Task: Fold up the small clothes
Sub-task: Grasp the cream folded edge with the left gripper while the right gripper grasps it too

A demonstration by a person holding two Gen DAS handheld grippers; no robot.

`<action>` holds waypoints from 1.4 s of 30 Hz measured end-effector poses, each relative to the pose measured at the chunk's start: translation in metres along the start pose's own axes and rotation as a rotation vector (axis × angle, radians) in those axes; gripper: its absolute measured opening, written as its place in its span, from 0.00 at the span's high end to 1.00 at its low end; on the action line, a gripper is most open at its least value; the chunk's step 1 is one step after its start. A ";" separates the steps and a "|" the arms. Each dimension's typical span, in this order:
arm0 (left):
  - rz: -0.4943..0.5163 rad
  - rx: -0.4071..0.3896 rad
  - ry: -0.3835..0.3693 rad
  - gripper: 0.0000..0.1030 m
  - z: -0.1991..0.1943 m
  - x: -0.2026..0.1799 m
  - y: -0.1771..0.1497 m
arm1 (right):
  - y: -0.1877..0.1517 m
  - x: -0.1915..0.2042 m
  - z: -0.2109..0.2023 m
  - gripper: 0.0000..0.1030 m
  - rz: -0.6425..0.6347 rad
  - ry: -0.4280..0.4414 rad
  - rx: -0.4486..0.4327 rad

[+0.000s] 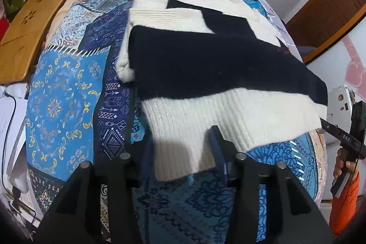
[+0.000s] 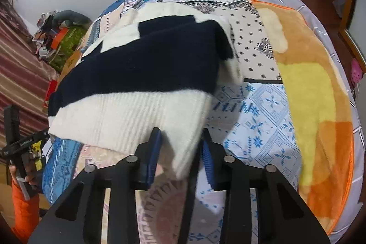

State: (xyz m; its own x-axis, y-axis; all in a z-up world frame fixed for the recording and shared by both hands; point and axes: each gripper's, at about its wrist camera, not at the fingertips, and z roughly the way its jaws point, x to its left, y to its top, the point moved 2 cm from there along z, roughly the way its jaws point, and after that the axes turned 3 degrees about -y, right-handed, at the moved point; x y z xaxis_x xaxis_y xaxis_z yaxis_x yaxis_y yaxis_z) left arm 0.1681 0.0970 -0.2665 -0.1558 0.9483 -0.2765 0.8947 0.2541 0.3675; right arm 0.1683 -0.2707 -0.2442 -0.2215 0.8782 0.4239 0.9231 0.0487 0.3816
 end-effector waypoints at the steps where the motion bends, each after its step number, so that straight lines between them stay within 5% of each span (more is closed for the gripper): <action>1: 0.008 -0.004 -0.006 0.64 -0.001 -0.003 0.000 | 0.001 0.002 0.001 0.76 -0.007 0.005 0.002; 6: 0.050 -0.030 -0.005 0.88 -0.007 -0.013 0.006 | 0.007 0.013 0.002 0.90 -0.047 0.012 -0.008; 25: 0.064 -0.280 0.028 0.93 -0.062 -0.025 0.108 | 0.105 0.047 -0.037 0.93 -0.166 -0.006 -0.230; 42: -0.067 -0.153 0.077 0.93 0.033 0.030 0.178 | 0.175 0.008 0.040 0.93 -0.068 -0.079 -0.171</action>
State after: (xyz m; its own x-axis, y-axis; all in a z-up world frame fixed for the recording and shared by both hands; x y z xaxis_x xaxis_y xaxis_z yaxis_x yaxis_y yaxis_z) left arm 0.3364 0.1639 -0.2392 -0.2497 0.9387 -0.2378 0.8080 0.3373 0.4831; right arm 0.3407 -0.2367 -0.2069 -0.2503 0.9104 0.3295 0.8385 0.0338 0.5438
